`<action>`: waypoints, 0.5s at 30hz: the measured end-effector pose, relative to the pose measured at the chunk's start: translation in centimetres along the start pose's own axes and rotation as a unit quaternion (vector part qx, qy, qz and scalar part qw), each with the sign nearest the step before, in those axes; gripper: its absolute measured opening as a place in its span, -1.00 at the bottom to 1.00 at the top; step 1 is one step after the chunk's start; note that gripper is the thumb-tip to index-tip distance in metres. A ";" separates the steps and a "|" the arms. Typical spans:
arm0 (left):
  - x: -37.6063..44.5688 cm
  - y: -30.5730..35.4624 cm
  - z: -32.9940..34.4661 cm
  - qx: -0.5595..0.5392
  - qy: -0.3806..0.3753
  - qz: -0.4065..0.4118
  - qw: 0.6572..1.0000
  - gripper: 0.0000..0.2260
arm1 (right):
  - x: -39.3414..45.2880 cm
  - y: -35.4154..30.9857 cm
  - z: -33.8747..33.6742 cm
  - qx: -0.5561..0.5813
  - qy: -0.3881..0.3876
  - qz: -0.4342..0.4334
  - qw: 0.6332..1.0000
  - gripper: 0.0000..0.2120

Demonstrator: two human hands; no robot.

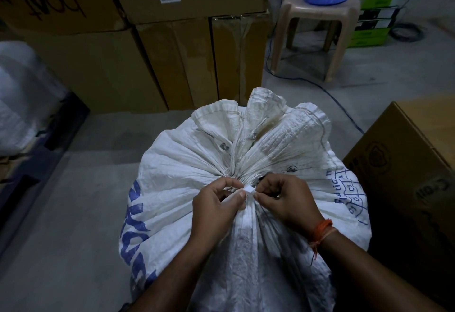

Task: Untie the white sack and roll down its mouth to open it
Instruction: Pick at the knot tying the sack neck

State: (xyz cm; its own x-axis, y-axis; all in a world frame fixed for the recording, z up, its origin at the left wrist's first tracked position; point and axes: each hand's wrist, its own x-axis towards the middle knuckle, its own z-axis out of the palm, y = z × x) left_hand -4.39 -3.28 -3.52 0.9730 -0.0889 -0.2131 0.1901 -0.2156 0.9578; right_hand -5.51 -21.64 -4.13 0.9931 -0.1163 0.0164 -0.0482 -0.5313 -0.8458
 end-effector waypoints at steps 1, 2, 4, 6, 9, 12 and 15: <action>0.0 0.0 0.0 0.002 0.000 0.002 1.000 -0.92 | 0.0 0.0 0.0 0.003 0.002 0.002 1.000 -0.87; 0.0 -0.1 0.0 0.004 0.000 0.005 1.000 -0.92 | 0.0 -0.1 0.0 0.007 0.003 0.004 1.000 -0.87; 0.1 -0.3 0.0 0.003 0.000 0.010 1.000 -0.93 | 0.0 -0.1 0.0 0.007 0.005 0.004 1.000 -0.87; 0.1 -0.4 0.0 0.000 0.001 0.012 1.000 -0.92 | 0.0 -0.1 0.0 0.003 0.005 0.001 1.000 -0.87; 0.0 -0.4 0.0 -0.001 0.002 0.015 1.000 -0.93 | -0.1 -0.3 -0.1 0.002 0.000 0.001 1.000 -0.87; 0.0 -0.3 0.0 -0.001 0.004 0.010 1.000 -0.92 | -0.2 -0.5 -0.5 -0.003 -0.001 -0.001 1.000 -0.85; 0.0 -0.2 0.0 0.001 0.003 0.002 1.000 -0.92 | -0.3 -0.5 -1.2 -0.012 0.000 -0.004 1.000 -0.84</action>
State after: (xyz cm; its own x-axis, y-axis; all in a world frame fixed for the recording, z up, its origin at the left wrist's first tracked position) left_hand -4.41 -3.28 -3.68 0.9747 -0.0836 -0.2073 0.1853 -0.2166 0.9585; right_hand -5.94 -22.28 -3.06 0.9935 -0.1118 0.0236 -0.0423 -0.5517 -0.8330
